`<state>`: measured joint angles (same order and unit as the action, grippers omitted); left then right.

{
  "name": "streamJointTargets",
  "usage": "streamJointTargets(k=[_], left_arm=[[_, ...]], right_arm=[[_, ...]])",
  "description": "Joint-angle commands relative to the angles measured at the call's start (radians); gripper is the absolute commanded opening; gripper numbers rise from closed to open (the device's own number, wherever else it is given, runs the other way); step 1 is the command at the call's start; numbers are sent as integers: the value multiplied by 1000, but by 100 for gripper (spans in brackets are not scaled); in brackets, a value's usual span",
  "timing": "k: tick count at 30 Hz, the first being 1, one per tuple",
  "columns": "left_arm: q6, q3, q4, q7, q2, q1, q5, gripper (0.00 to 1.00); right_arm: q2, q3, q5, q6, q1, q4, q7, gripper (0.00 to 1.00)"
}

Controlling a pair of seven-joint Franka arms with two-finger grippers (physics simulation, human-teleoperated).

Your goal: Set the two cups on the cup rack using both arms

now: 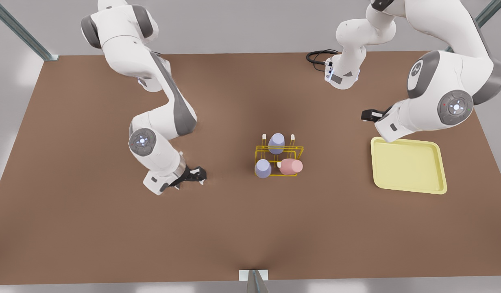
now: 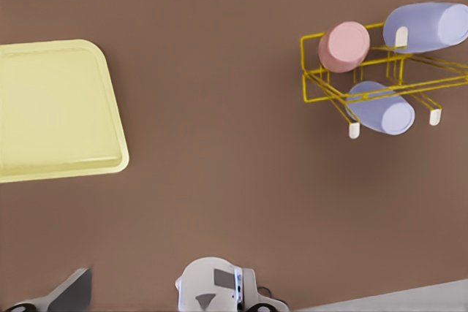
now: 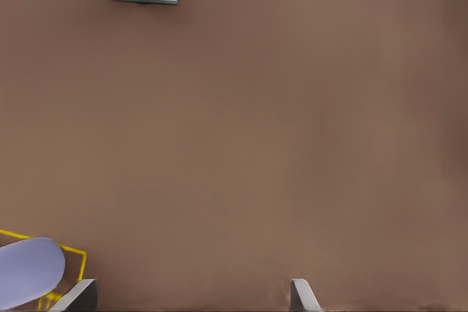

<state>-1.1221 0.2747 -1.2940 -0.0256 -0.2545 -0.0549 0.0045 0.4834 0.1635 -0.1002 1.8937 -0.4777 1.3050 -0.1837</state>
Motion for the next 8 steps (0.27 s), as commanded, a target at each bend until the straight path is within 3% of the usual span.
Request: streamJointTargets(k=[1, 2, 3, 4, 6, 8], left_arm=[[19, 0, 1, -30, -2, -2, 6, 100], [19, -2, -1, -31, -2, 0, 8, 100], [18, -2, -1, -31, -8, -2, 6, 100], [18, -2, -1, -33, -8, 1, 5, 100], [21, 0, -1, -37, -9, 3, 5, 100], [19, 0, 2, -37, -19, 3, 8, 100]], right_arm=[[-49, 54, 240, -425, 20, -48, 58, 100], [-51, 106, 177, -531, 19, -159, 56, 100], [-147, 94, 181, -576, 40, -130, 72, 100], [-285, -2, 181, -570, 155, -1, 81, 100], [-400, -165, 191, -487, 322, 175, 96, 100], [-436, -174, 197, -455, 330, 221, 96, 100]])
